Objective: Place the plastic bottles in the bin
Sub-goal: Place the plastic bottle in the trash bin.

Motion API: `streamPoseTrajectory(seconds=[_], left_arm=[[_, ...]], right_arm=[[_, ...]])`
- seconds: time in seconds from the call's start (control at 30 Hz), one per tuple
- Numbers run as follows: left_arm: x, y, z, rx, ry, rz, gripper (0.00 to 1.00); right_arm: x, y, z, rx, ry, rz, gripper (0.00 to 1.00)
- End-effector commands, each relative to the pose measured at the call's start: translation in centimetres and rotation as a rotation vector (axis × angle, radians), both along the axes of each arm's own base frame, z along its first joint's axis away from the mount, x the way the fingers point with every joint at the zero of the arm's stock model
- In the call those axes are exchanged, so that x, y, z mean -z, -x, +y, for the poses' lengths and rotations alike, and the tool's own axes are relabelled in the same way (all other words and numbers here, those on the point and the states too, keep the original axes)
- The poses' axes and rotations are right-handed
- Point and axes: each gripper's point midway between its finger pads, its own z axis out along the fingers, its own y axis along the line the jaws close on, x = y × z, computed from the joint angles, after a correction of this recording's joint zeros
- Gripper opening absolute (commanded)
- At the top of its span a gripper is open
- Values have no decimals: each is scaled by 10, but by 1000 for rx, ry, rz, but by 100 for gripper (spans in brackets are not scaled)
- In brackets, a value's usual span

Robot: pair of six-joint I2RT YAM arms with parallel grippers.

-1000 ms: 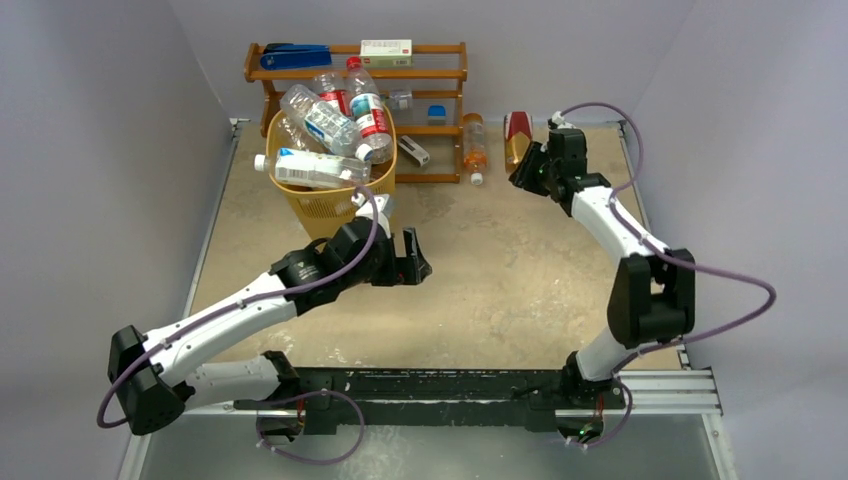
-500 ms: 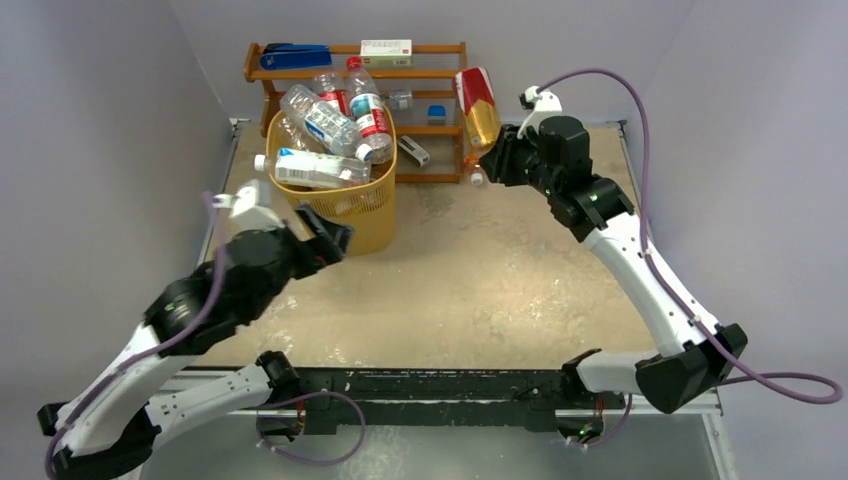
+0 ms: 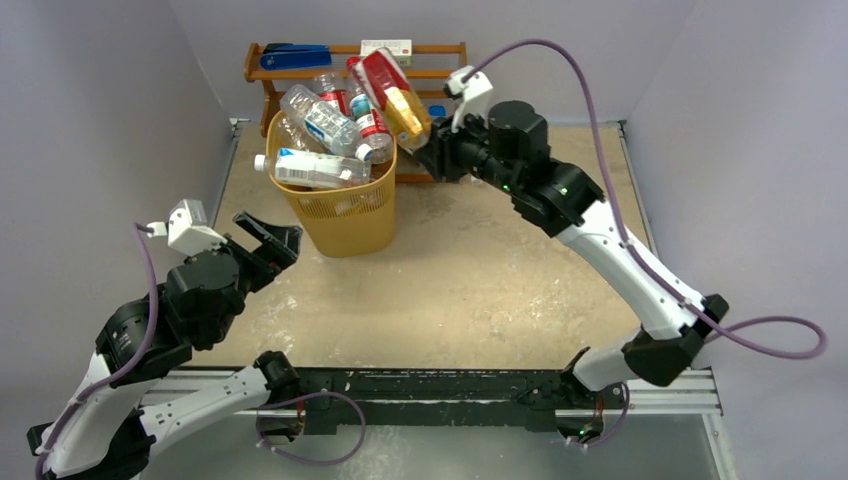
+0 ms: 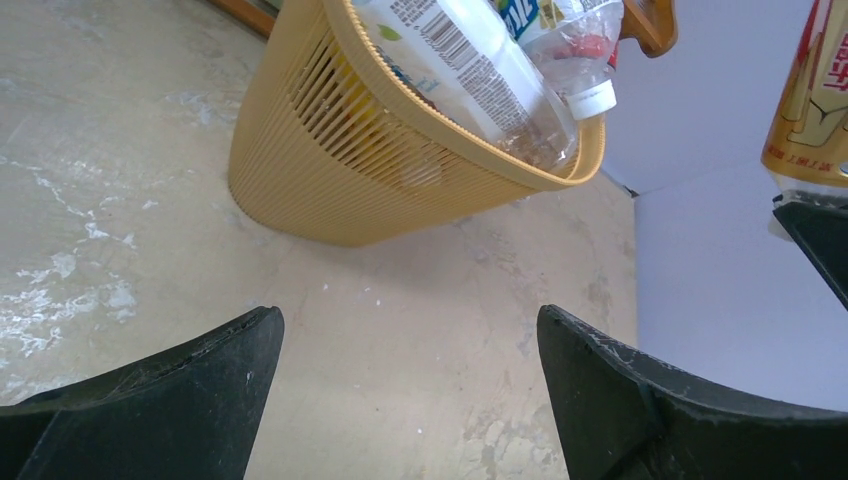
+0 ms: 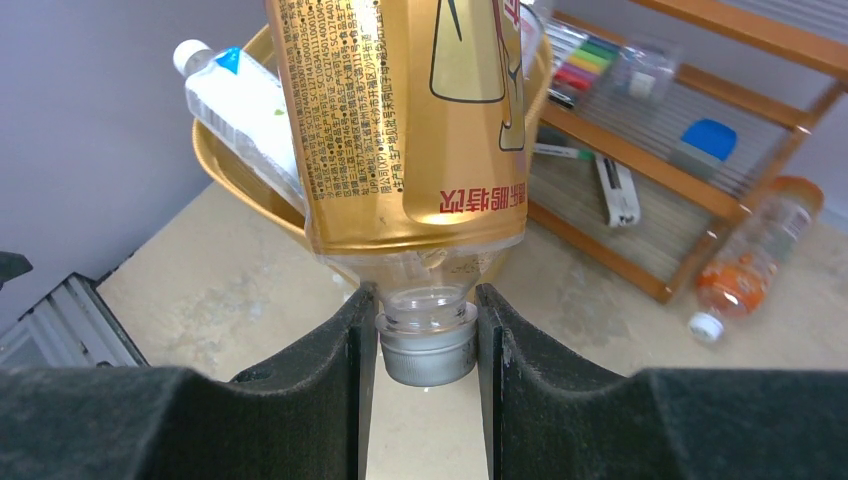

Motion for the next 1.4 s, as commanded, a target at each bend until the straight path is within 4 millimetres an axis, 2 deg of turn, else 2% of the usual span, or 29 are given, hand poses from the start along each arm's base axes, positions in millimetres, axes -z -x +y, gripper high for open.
streamPoseTrajectory(seconds=[0.0,0.23,0.43,0.6,0.77,1.03,1.37], left_arm=[[-2,3,13,-53,42,-24,98],[12,-1,-1,-20,7,19,98],[10,-1,2,-24,0,14,98],[10,-1,3,-28,-2,12,98],[10,0,4,-27,-5,9,98],[8,-7,0,-31,-34,1,98],[-26,-36,-33,0,-105,-44,100]], right_arm=[[-24,-5,25,-49,38,-99,30],[-25,-9,80,-129,90,-140,30],[-6,-14,116,-161,162,-138,31],[18,-23,134,-161,246,-120,31],[31,-33,136,-134,298,-117,33],[42,-43,122,-47,371,-112,46],[38,-40,110,-12,374,-108,52]])
